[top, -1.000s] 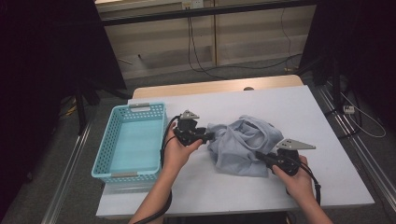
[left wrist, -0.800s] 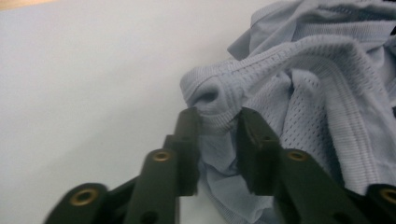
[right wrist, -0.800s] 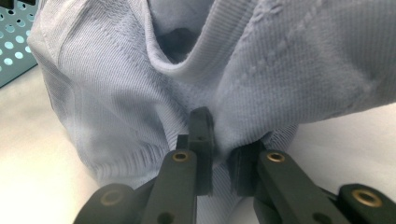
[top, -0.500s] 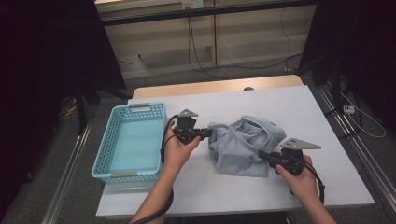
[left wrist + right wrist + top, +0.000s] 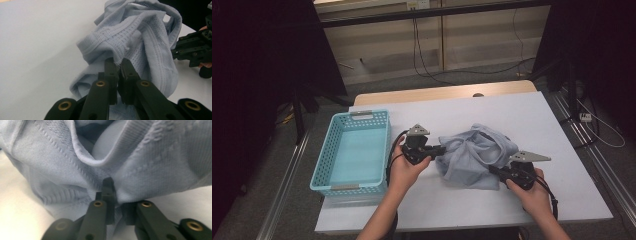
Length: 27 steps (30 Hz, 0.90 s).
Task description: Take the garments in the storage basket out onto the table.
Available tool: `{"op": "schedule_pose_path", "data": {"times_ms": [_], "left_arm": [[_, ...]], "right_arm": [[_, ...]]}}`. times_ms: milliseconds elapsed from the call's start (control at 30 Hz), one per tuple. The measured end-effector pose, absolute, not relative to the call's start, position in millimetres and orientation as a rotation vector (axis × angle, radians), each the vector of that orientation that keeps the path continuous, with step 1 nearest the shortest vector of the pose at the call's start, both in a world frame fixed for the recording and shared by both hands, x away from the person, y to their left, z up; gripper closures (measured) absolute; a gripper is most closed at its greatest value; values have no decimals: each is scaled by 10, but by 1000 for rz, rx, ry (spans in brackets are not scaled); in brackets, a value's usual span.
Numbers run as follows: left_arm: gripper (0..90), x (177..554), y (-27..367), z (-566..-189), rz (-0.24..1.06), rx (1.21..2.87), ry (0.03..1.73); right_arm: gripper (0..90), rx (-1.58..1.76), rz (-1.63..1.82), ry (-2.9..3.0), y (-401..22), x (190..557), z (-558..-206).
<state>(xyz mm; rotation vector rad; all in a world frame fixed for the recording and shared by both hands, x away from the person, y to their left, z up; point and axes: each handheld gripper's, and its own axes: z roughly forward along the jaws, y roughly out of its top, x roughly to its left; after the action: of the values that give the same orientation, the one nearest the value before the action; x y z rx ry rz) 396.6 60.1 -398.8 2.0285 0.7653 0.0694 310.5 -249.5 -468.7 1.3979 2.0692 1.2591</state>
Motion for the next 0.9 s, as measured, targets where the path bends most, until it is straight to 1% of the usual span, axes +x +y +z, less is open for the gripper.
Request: {"op": "schedule_pose_path", "data": {"times_ms": [100, 267, 333, 433, 533, 600, 667, 733, 900], "left_arm": [[858, 3963, 597, -3990, 73, 2033, 761], [858, 3958, 589, -3986, 69, 2024, 762], [858, 3958, 584, -3983, 65, 2014, 765], [858, 3957, 573, -3967, 64, 2013, 763], [858, 3957, 567, -3946, 64, 2019, 761], [858, 3956, 568, -3927, 68, 2022, 764], [858, 3960, 570, -3913, 70, 2019, 761], [858, 3962, 569, -3899, 65, 2019, 762], [858, 3964, 545, -3863, 67, 2021, 755]], "right_arm": [[807, 1374, 1257, 2071, -2507, 3098, -4675], [745, 1339, 1244, 2061, -2529, 3084, -4632], [733, 1330, 1241, 2059, -2539, 3080, -4619], [674, 1323, 1227, 2048, -2554, 3073, -4600], [603, 1314, 1217, 2031, -2576, 3062, -4571], [499, 1310, 1205, 2024, -2587, 3054, -4545], [446, 1300, 1182, 2034, -2595, 3044, -4529], [367, 1303, 1169, 2032, -2611, 3035, -4526], [263, 1317, 1171, 1988, -2652, 3033, -4481]]}}
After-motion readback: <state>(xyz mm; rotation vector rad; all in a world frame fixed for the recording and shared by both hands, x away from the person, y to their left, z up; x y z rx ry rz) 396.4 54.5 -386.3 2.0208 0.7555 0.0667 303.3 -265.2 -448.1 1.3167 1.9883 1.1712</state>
